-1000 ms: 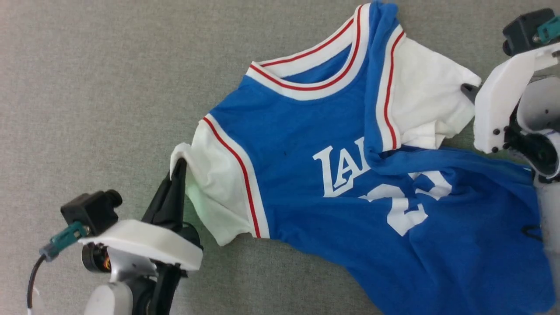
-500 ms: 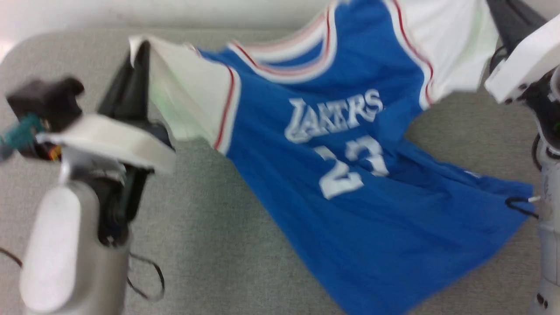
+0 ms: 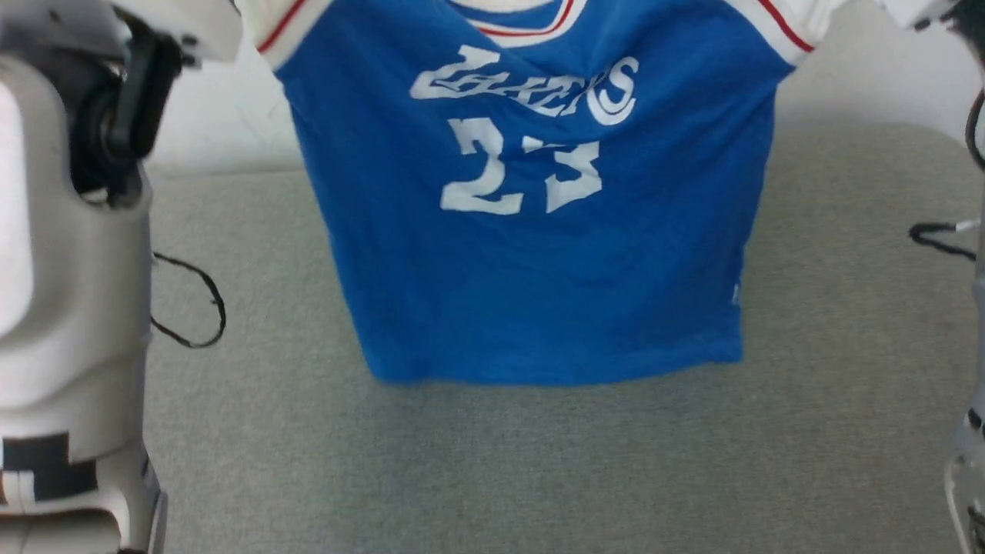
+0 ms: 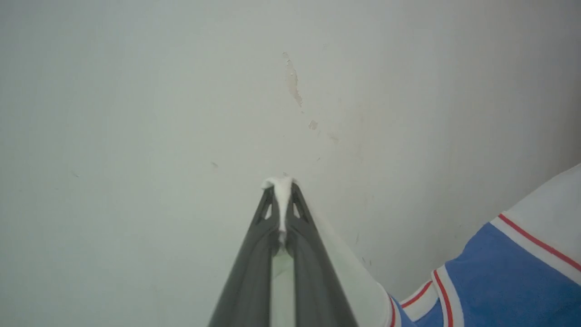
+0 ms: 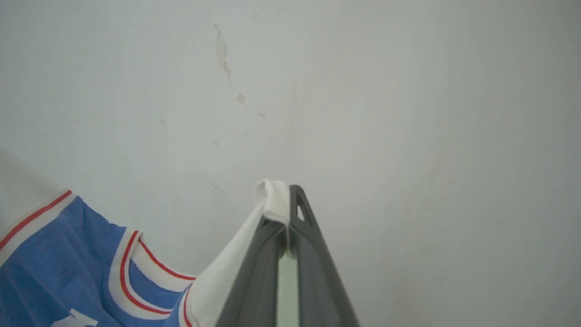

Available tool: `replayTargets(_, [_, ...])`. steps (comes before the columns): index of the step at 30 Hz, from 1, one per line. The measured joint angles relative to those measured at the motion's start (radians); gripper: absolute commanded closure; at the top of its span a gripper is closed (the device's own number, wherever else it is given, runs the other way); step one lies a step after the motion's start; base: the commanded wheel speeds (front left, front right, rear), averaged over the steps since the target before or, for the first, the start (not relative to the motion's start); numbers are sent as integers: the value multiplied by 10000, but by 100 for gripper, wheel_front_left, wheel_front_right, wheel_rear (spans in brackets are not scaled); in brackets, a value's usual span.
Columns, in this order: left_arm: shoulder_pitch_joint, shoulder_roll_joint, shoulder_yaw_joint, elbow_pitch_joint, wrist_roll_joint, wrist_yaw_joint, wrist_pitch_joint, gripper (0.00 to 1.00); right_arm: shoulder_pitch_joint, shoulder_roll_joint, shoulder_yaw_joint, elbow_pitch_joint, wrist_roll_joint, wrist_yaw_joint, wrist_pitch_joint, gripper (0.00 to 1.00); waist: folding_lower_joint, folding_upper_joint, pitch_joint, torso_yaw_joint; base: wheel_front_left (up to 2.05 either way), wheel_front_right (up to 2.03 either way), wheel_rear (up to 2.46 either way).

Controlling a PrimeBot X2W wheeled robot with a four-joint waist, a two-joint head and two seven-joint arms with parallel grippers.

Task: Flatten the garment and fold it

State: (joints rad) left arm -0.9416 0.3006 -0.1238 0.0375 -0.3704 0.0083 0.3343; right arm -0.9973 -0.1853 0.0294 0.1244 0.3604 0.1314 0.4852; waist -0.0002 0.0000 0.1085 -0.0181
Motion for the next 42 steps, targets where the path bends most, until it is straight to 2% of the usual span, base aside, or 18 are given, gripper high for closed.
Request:
replayTargets(10, [-1711,98,63,1133,-362,35,1505,100,-1437,242,205,869,207,0,1187,100,0,0,-702,-870,0,0,0])
replayTargets(12, [-1907,153,36,1287,-362,46,1768,100,-1608,314,75,1016,190,0,1430,100,-1,0,-670,-966,0,0,0])
replayTargets(17, [-2449,217,84,1632,-282,407,1902,100,-2137,750,-675,1595,-178,0,1967,100,3,0,-255,-1103,0,0,0])
replayTargets(20, [-3301,462,31,1760,196,468,1457,100,-2720,867,-784,1751,-828,0,1958,100,3,0,194,-1177,0,0,0])
replayTargets(23, [-4517,510,19,1933,564,640,765,100,-3628,978,-1070,1937,-1478,0,1498,100,3,0,783,-1234,0,0,0])
replayTargets(28, [-6385,190,-38,2602,1012,978,-644,100,-5447,1043,-1290,2322,-2472,0,378,100,4,0,1979,-1196,0,0,0])
replayTargets(33, [-7682,-25,205,3471,1060,1248,-1716,100,-6675,1175,-1237,2963,-2940,0,-437,100,7,0,3244,-1048,0,0,0])
replayTargets(39, [-8442,-75,502,4042,769,1160,-2715,100,-7633,1127,-1221,3511,-3381,0,-1229,100,6,0,4670,-849,0,0,0])
replayTargets(42, [-8542,-113,686,4230,552,1103,-3294,100,-7904,905,-982,3781,-3584,2,-1632,100,6,0,5334,-738,0,0,0])
